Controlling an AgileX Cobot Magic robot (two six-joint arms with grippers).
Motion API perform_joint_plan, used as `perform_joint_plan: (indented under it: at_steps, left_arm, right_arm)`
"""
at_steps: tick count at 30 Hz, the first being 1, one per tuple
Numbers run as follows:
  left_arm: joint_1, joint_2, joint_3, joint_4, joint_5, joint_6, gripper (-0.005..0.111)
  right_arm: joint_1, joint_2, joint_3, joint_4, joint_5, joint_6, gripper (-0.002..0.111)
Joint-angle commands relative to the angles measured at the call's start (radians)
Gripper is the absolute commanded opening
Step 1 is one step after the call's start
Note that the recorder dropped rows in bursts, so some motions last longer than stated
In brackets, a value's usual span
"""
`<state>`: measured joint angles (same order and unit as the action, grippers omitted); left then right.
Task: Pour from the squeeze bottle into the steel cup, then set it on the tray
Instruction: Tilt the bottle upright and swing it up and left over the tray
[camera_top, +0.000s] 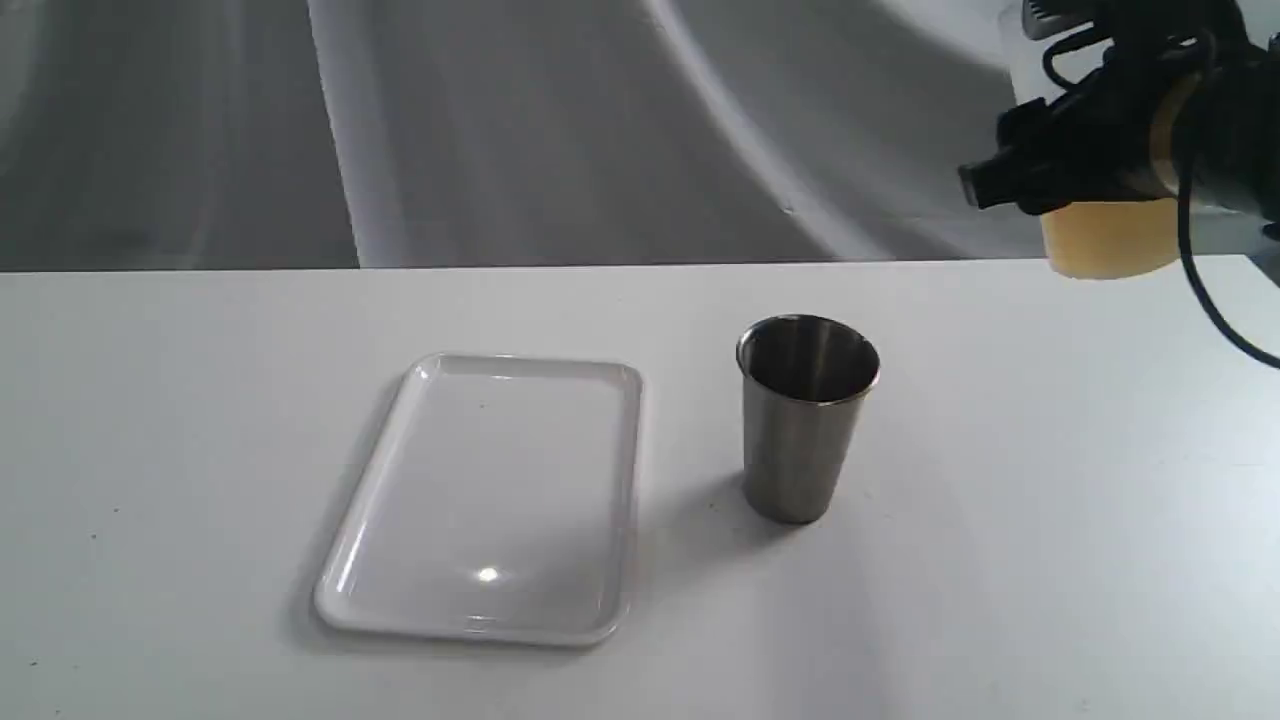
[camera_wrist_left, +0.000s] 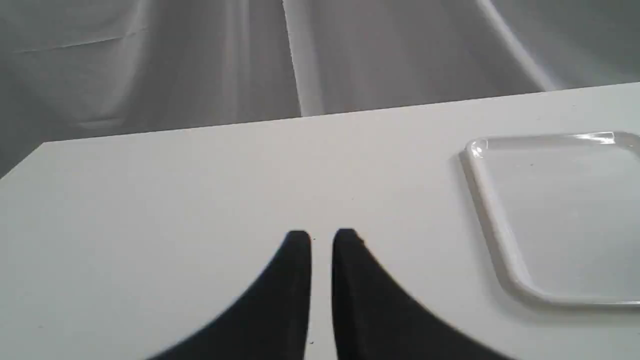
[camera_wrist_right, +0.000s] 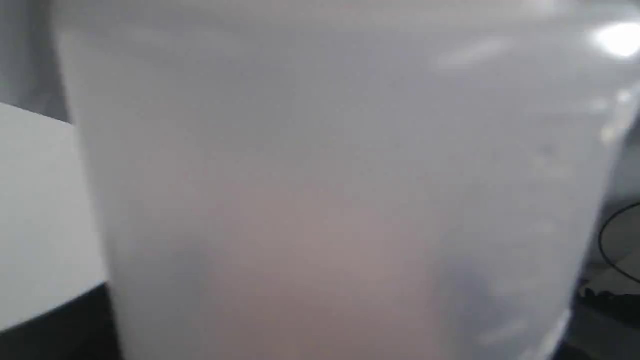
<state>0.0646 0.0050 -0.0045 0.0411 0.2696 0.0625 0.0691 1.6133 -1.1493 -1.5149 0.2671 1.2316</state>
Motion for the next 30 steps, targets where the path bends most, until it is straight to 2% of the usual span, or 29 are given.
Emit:
perform_joint_plan:
  at_steps: [1,6,12,17,30]
  left_arm:
    - [-0.007,-0.005,0.004,0.0,-0.004,-0.002,0.008]
    - [-0.007,-0.005,0.004,0.0,-0.004,-0.002,0.008]
    - [-0.007,-0.005,0.004,0.0,-0.004,-0.002,0.008]
    - [-0.007,-0.005,0.004,0.0,-0.004,-0.002,0.008]
    - [-0.007,-0.005,0.004,0.0,-0.004,-0.002,0.008]
  right_arm:
    - [0.002,-0.047,0.006,0.016,-0.018,0.003,0.043]
    - [0.002,-0.107,0.008,0.039,-0.162,0.003,0.043]
    - [0.002,-0.17,0.008,0.095,-0.213,0.003,0.043]
    - [0.002,-0.209,0.008,0.102,-0.341,0.003,0.043]
    - [0.002,-0.218,0.013,0.447,-0.645,-0.191,0.043]
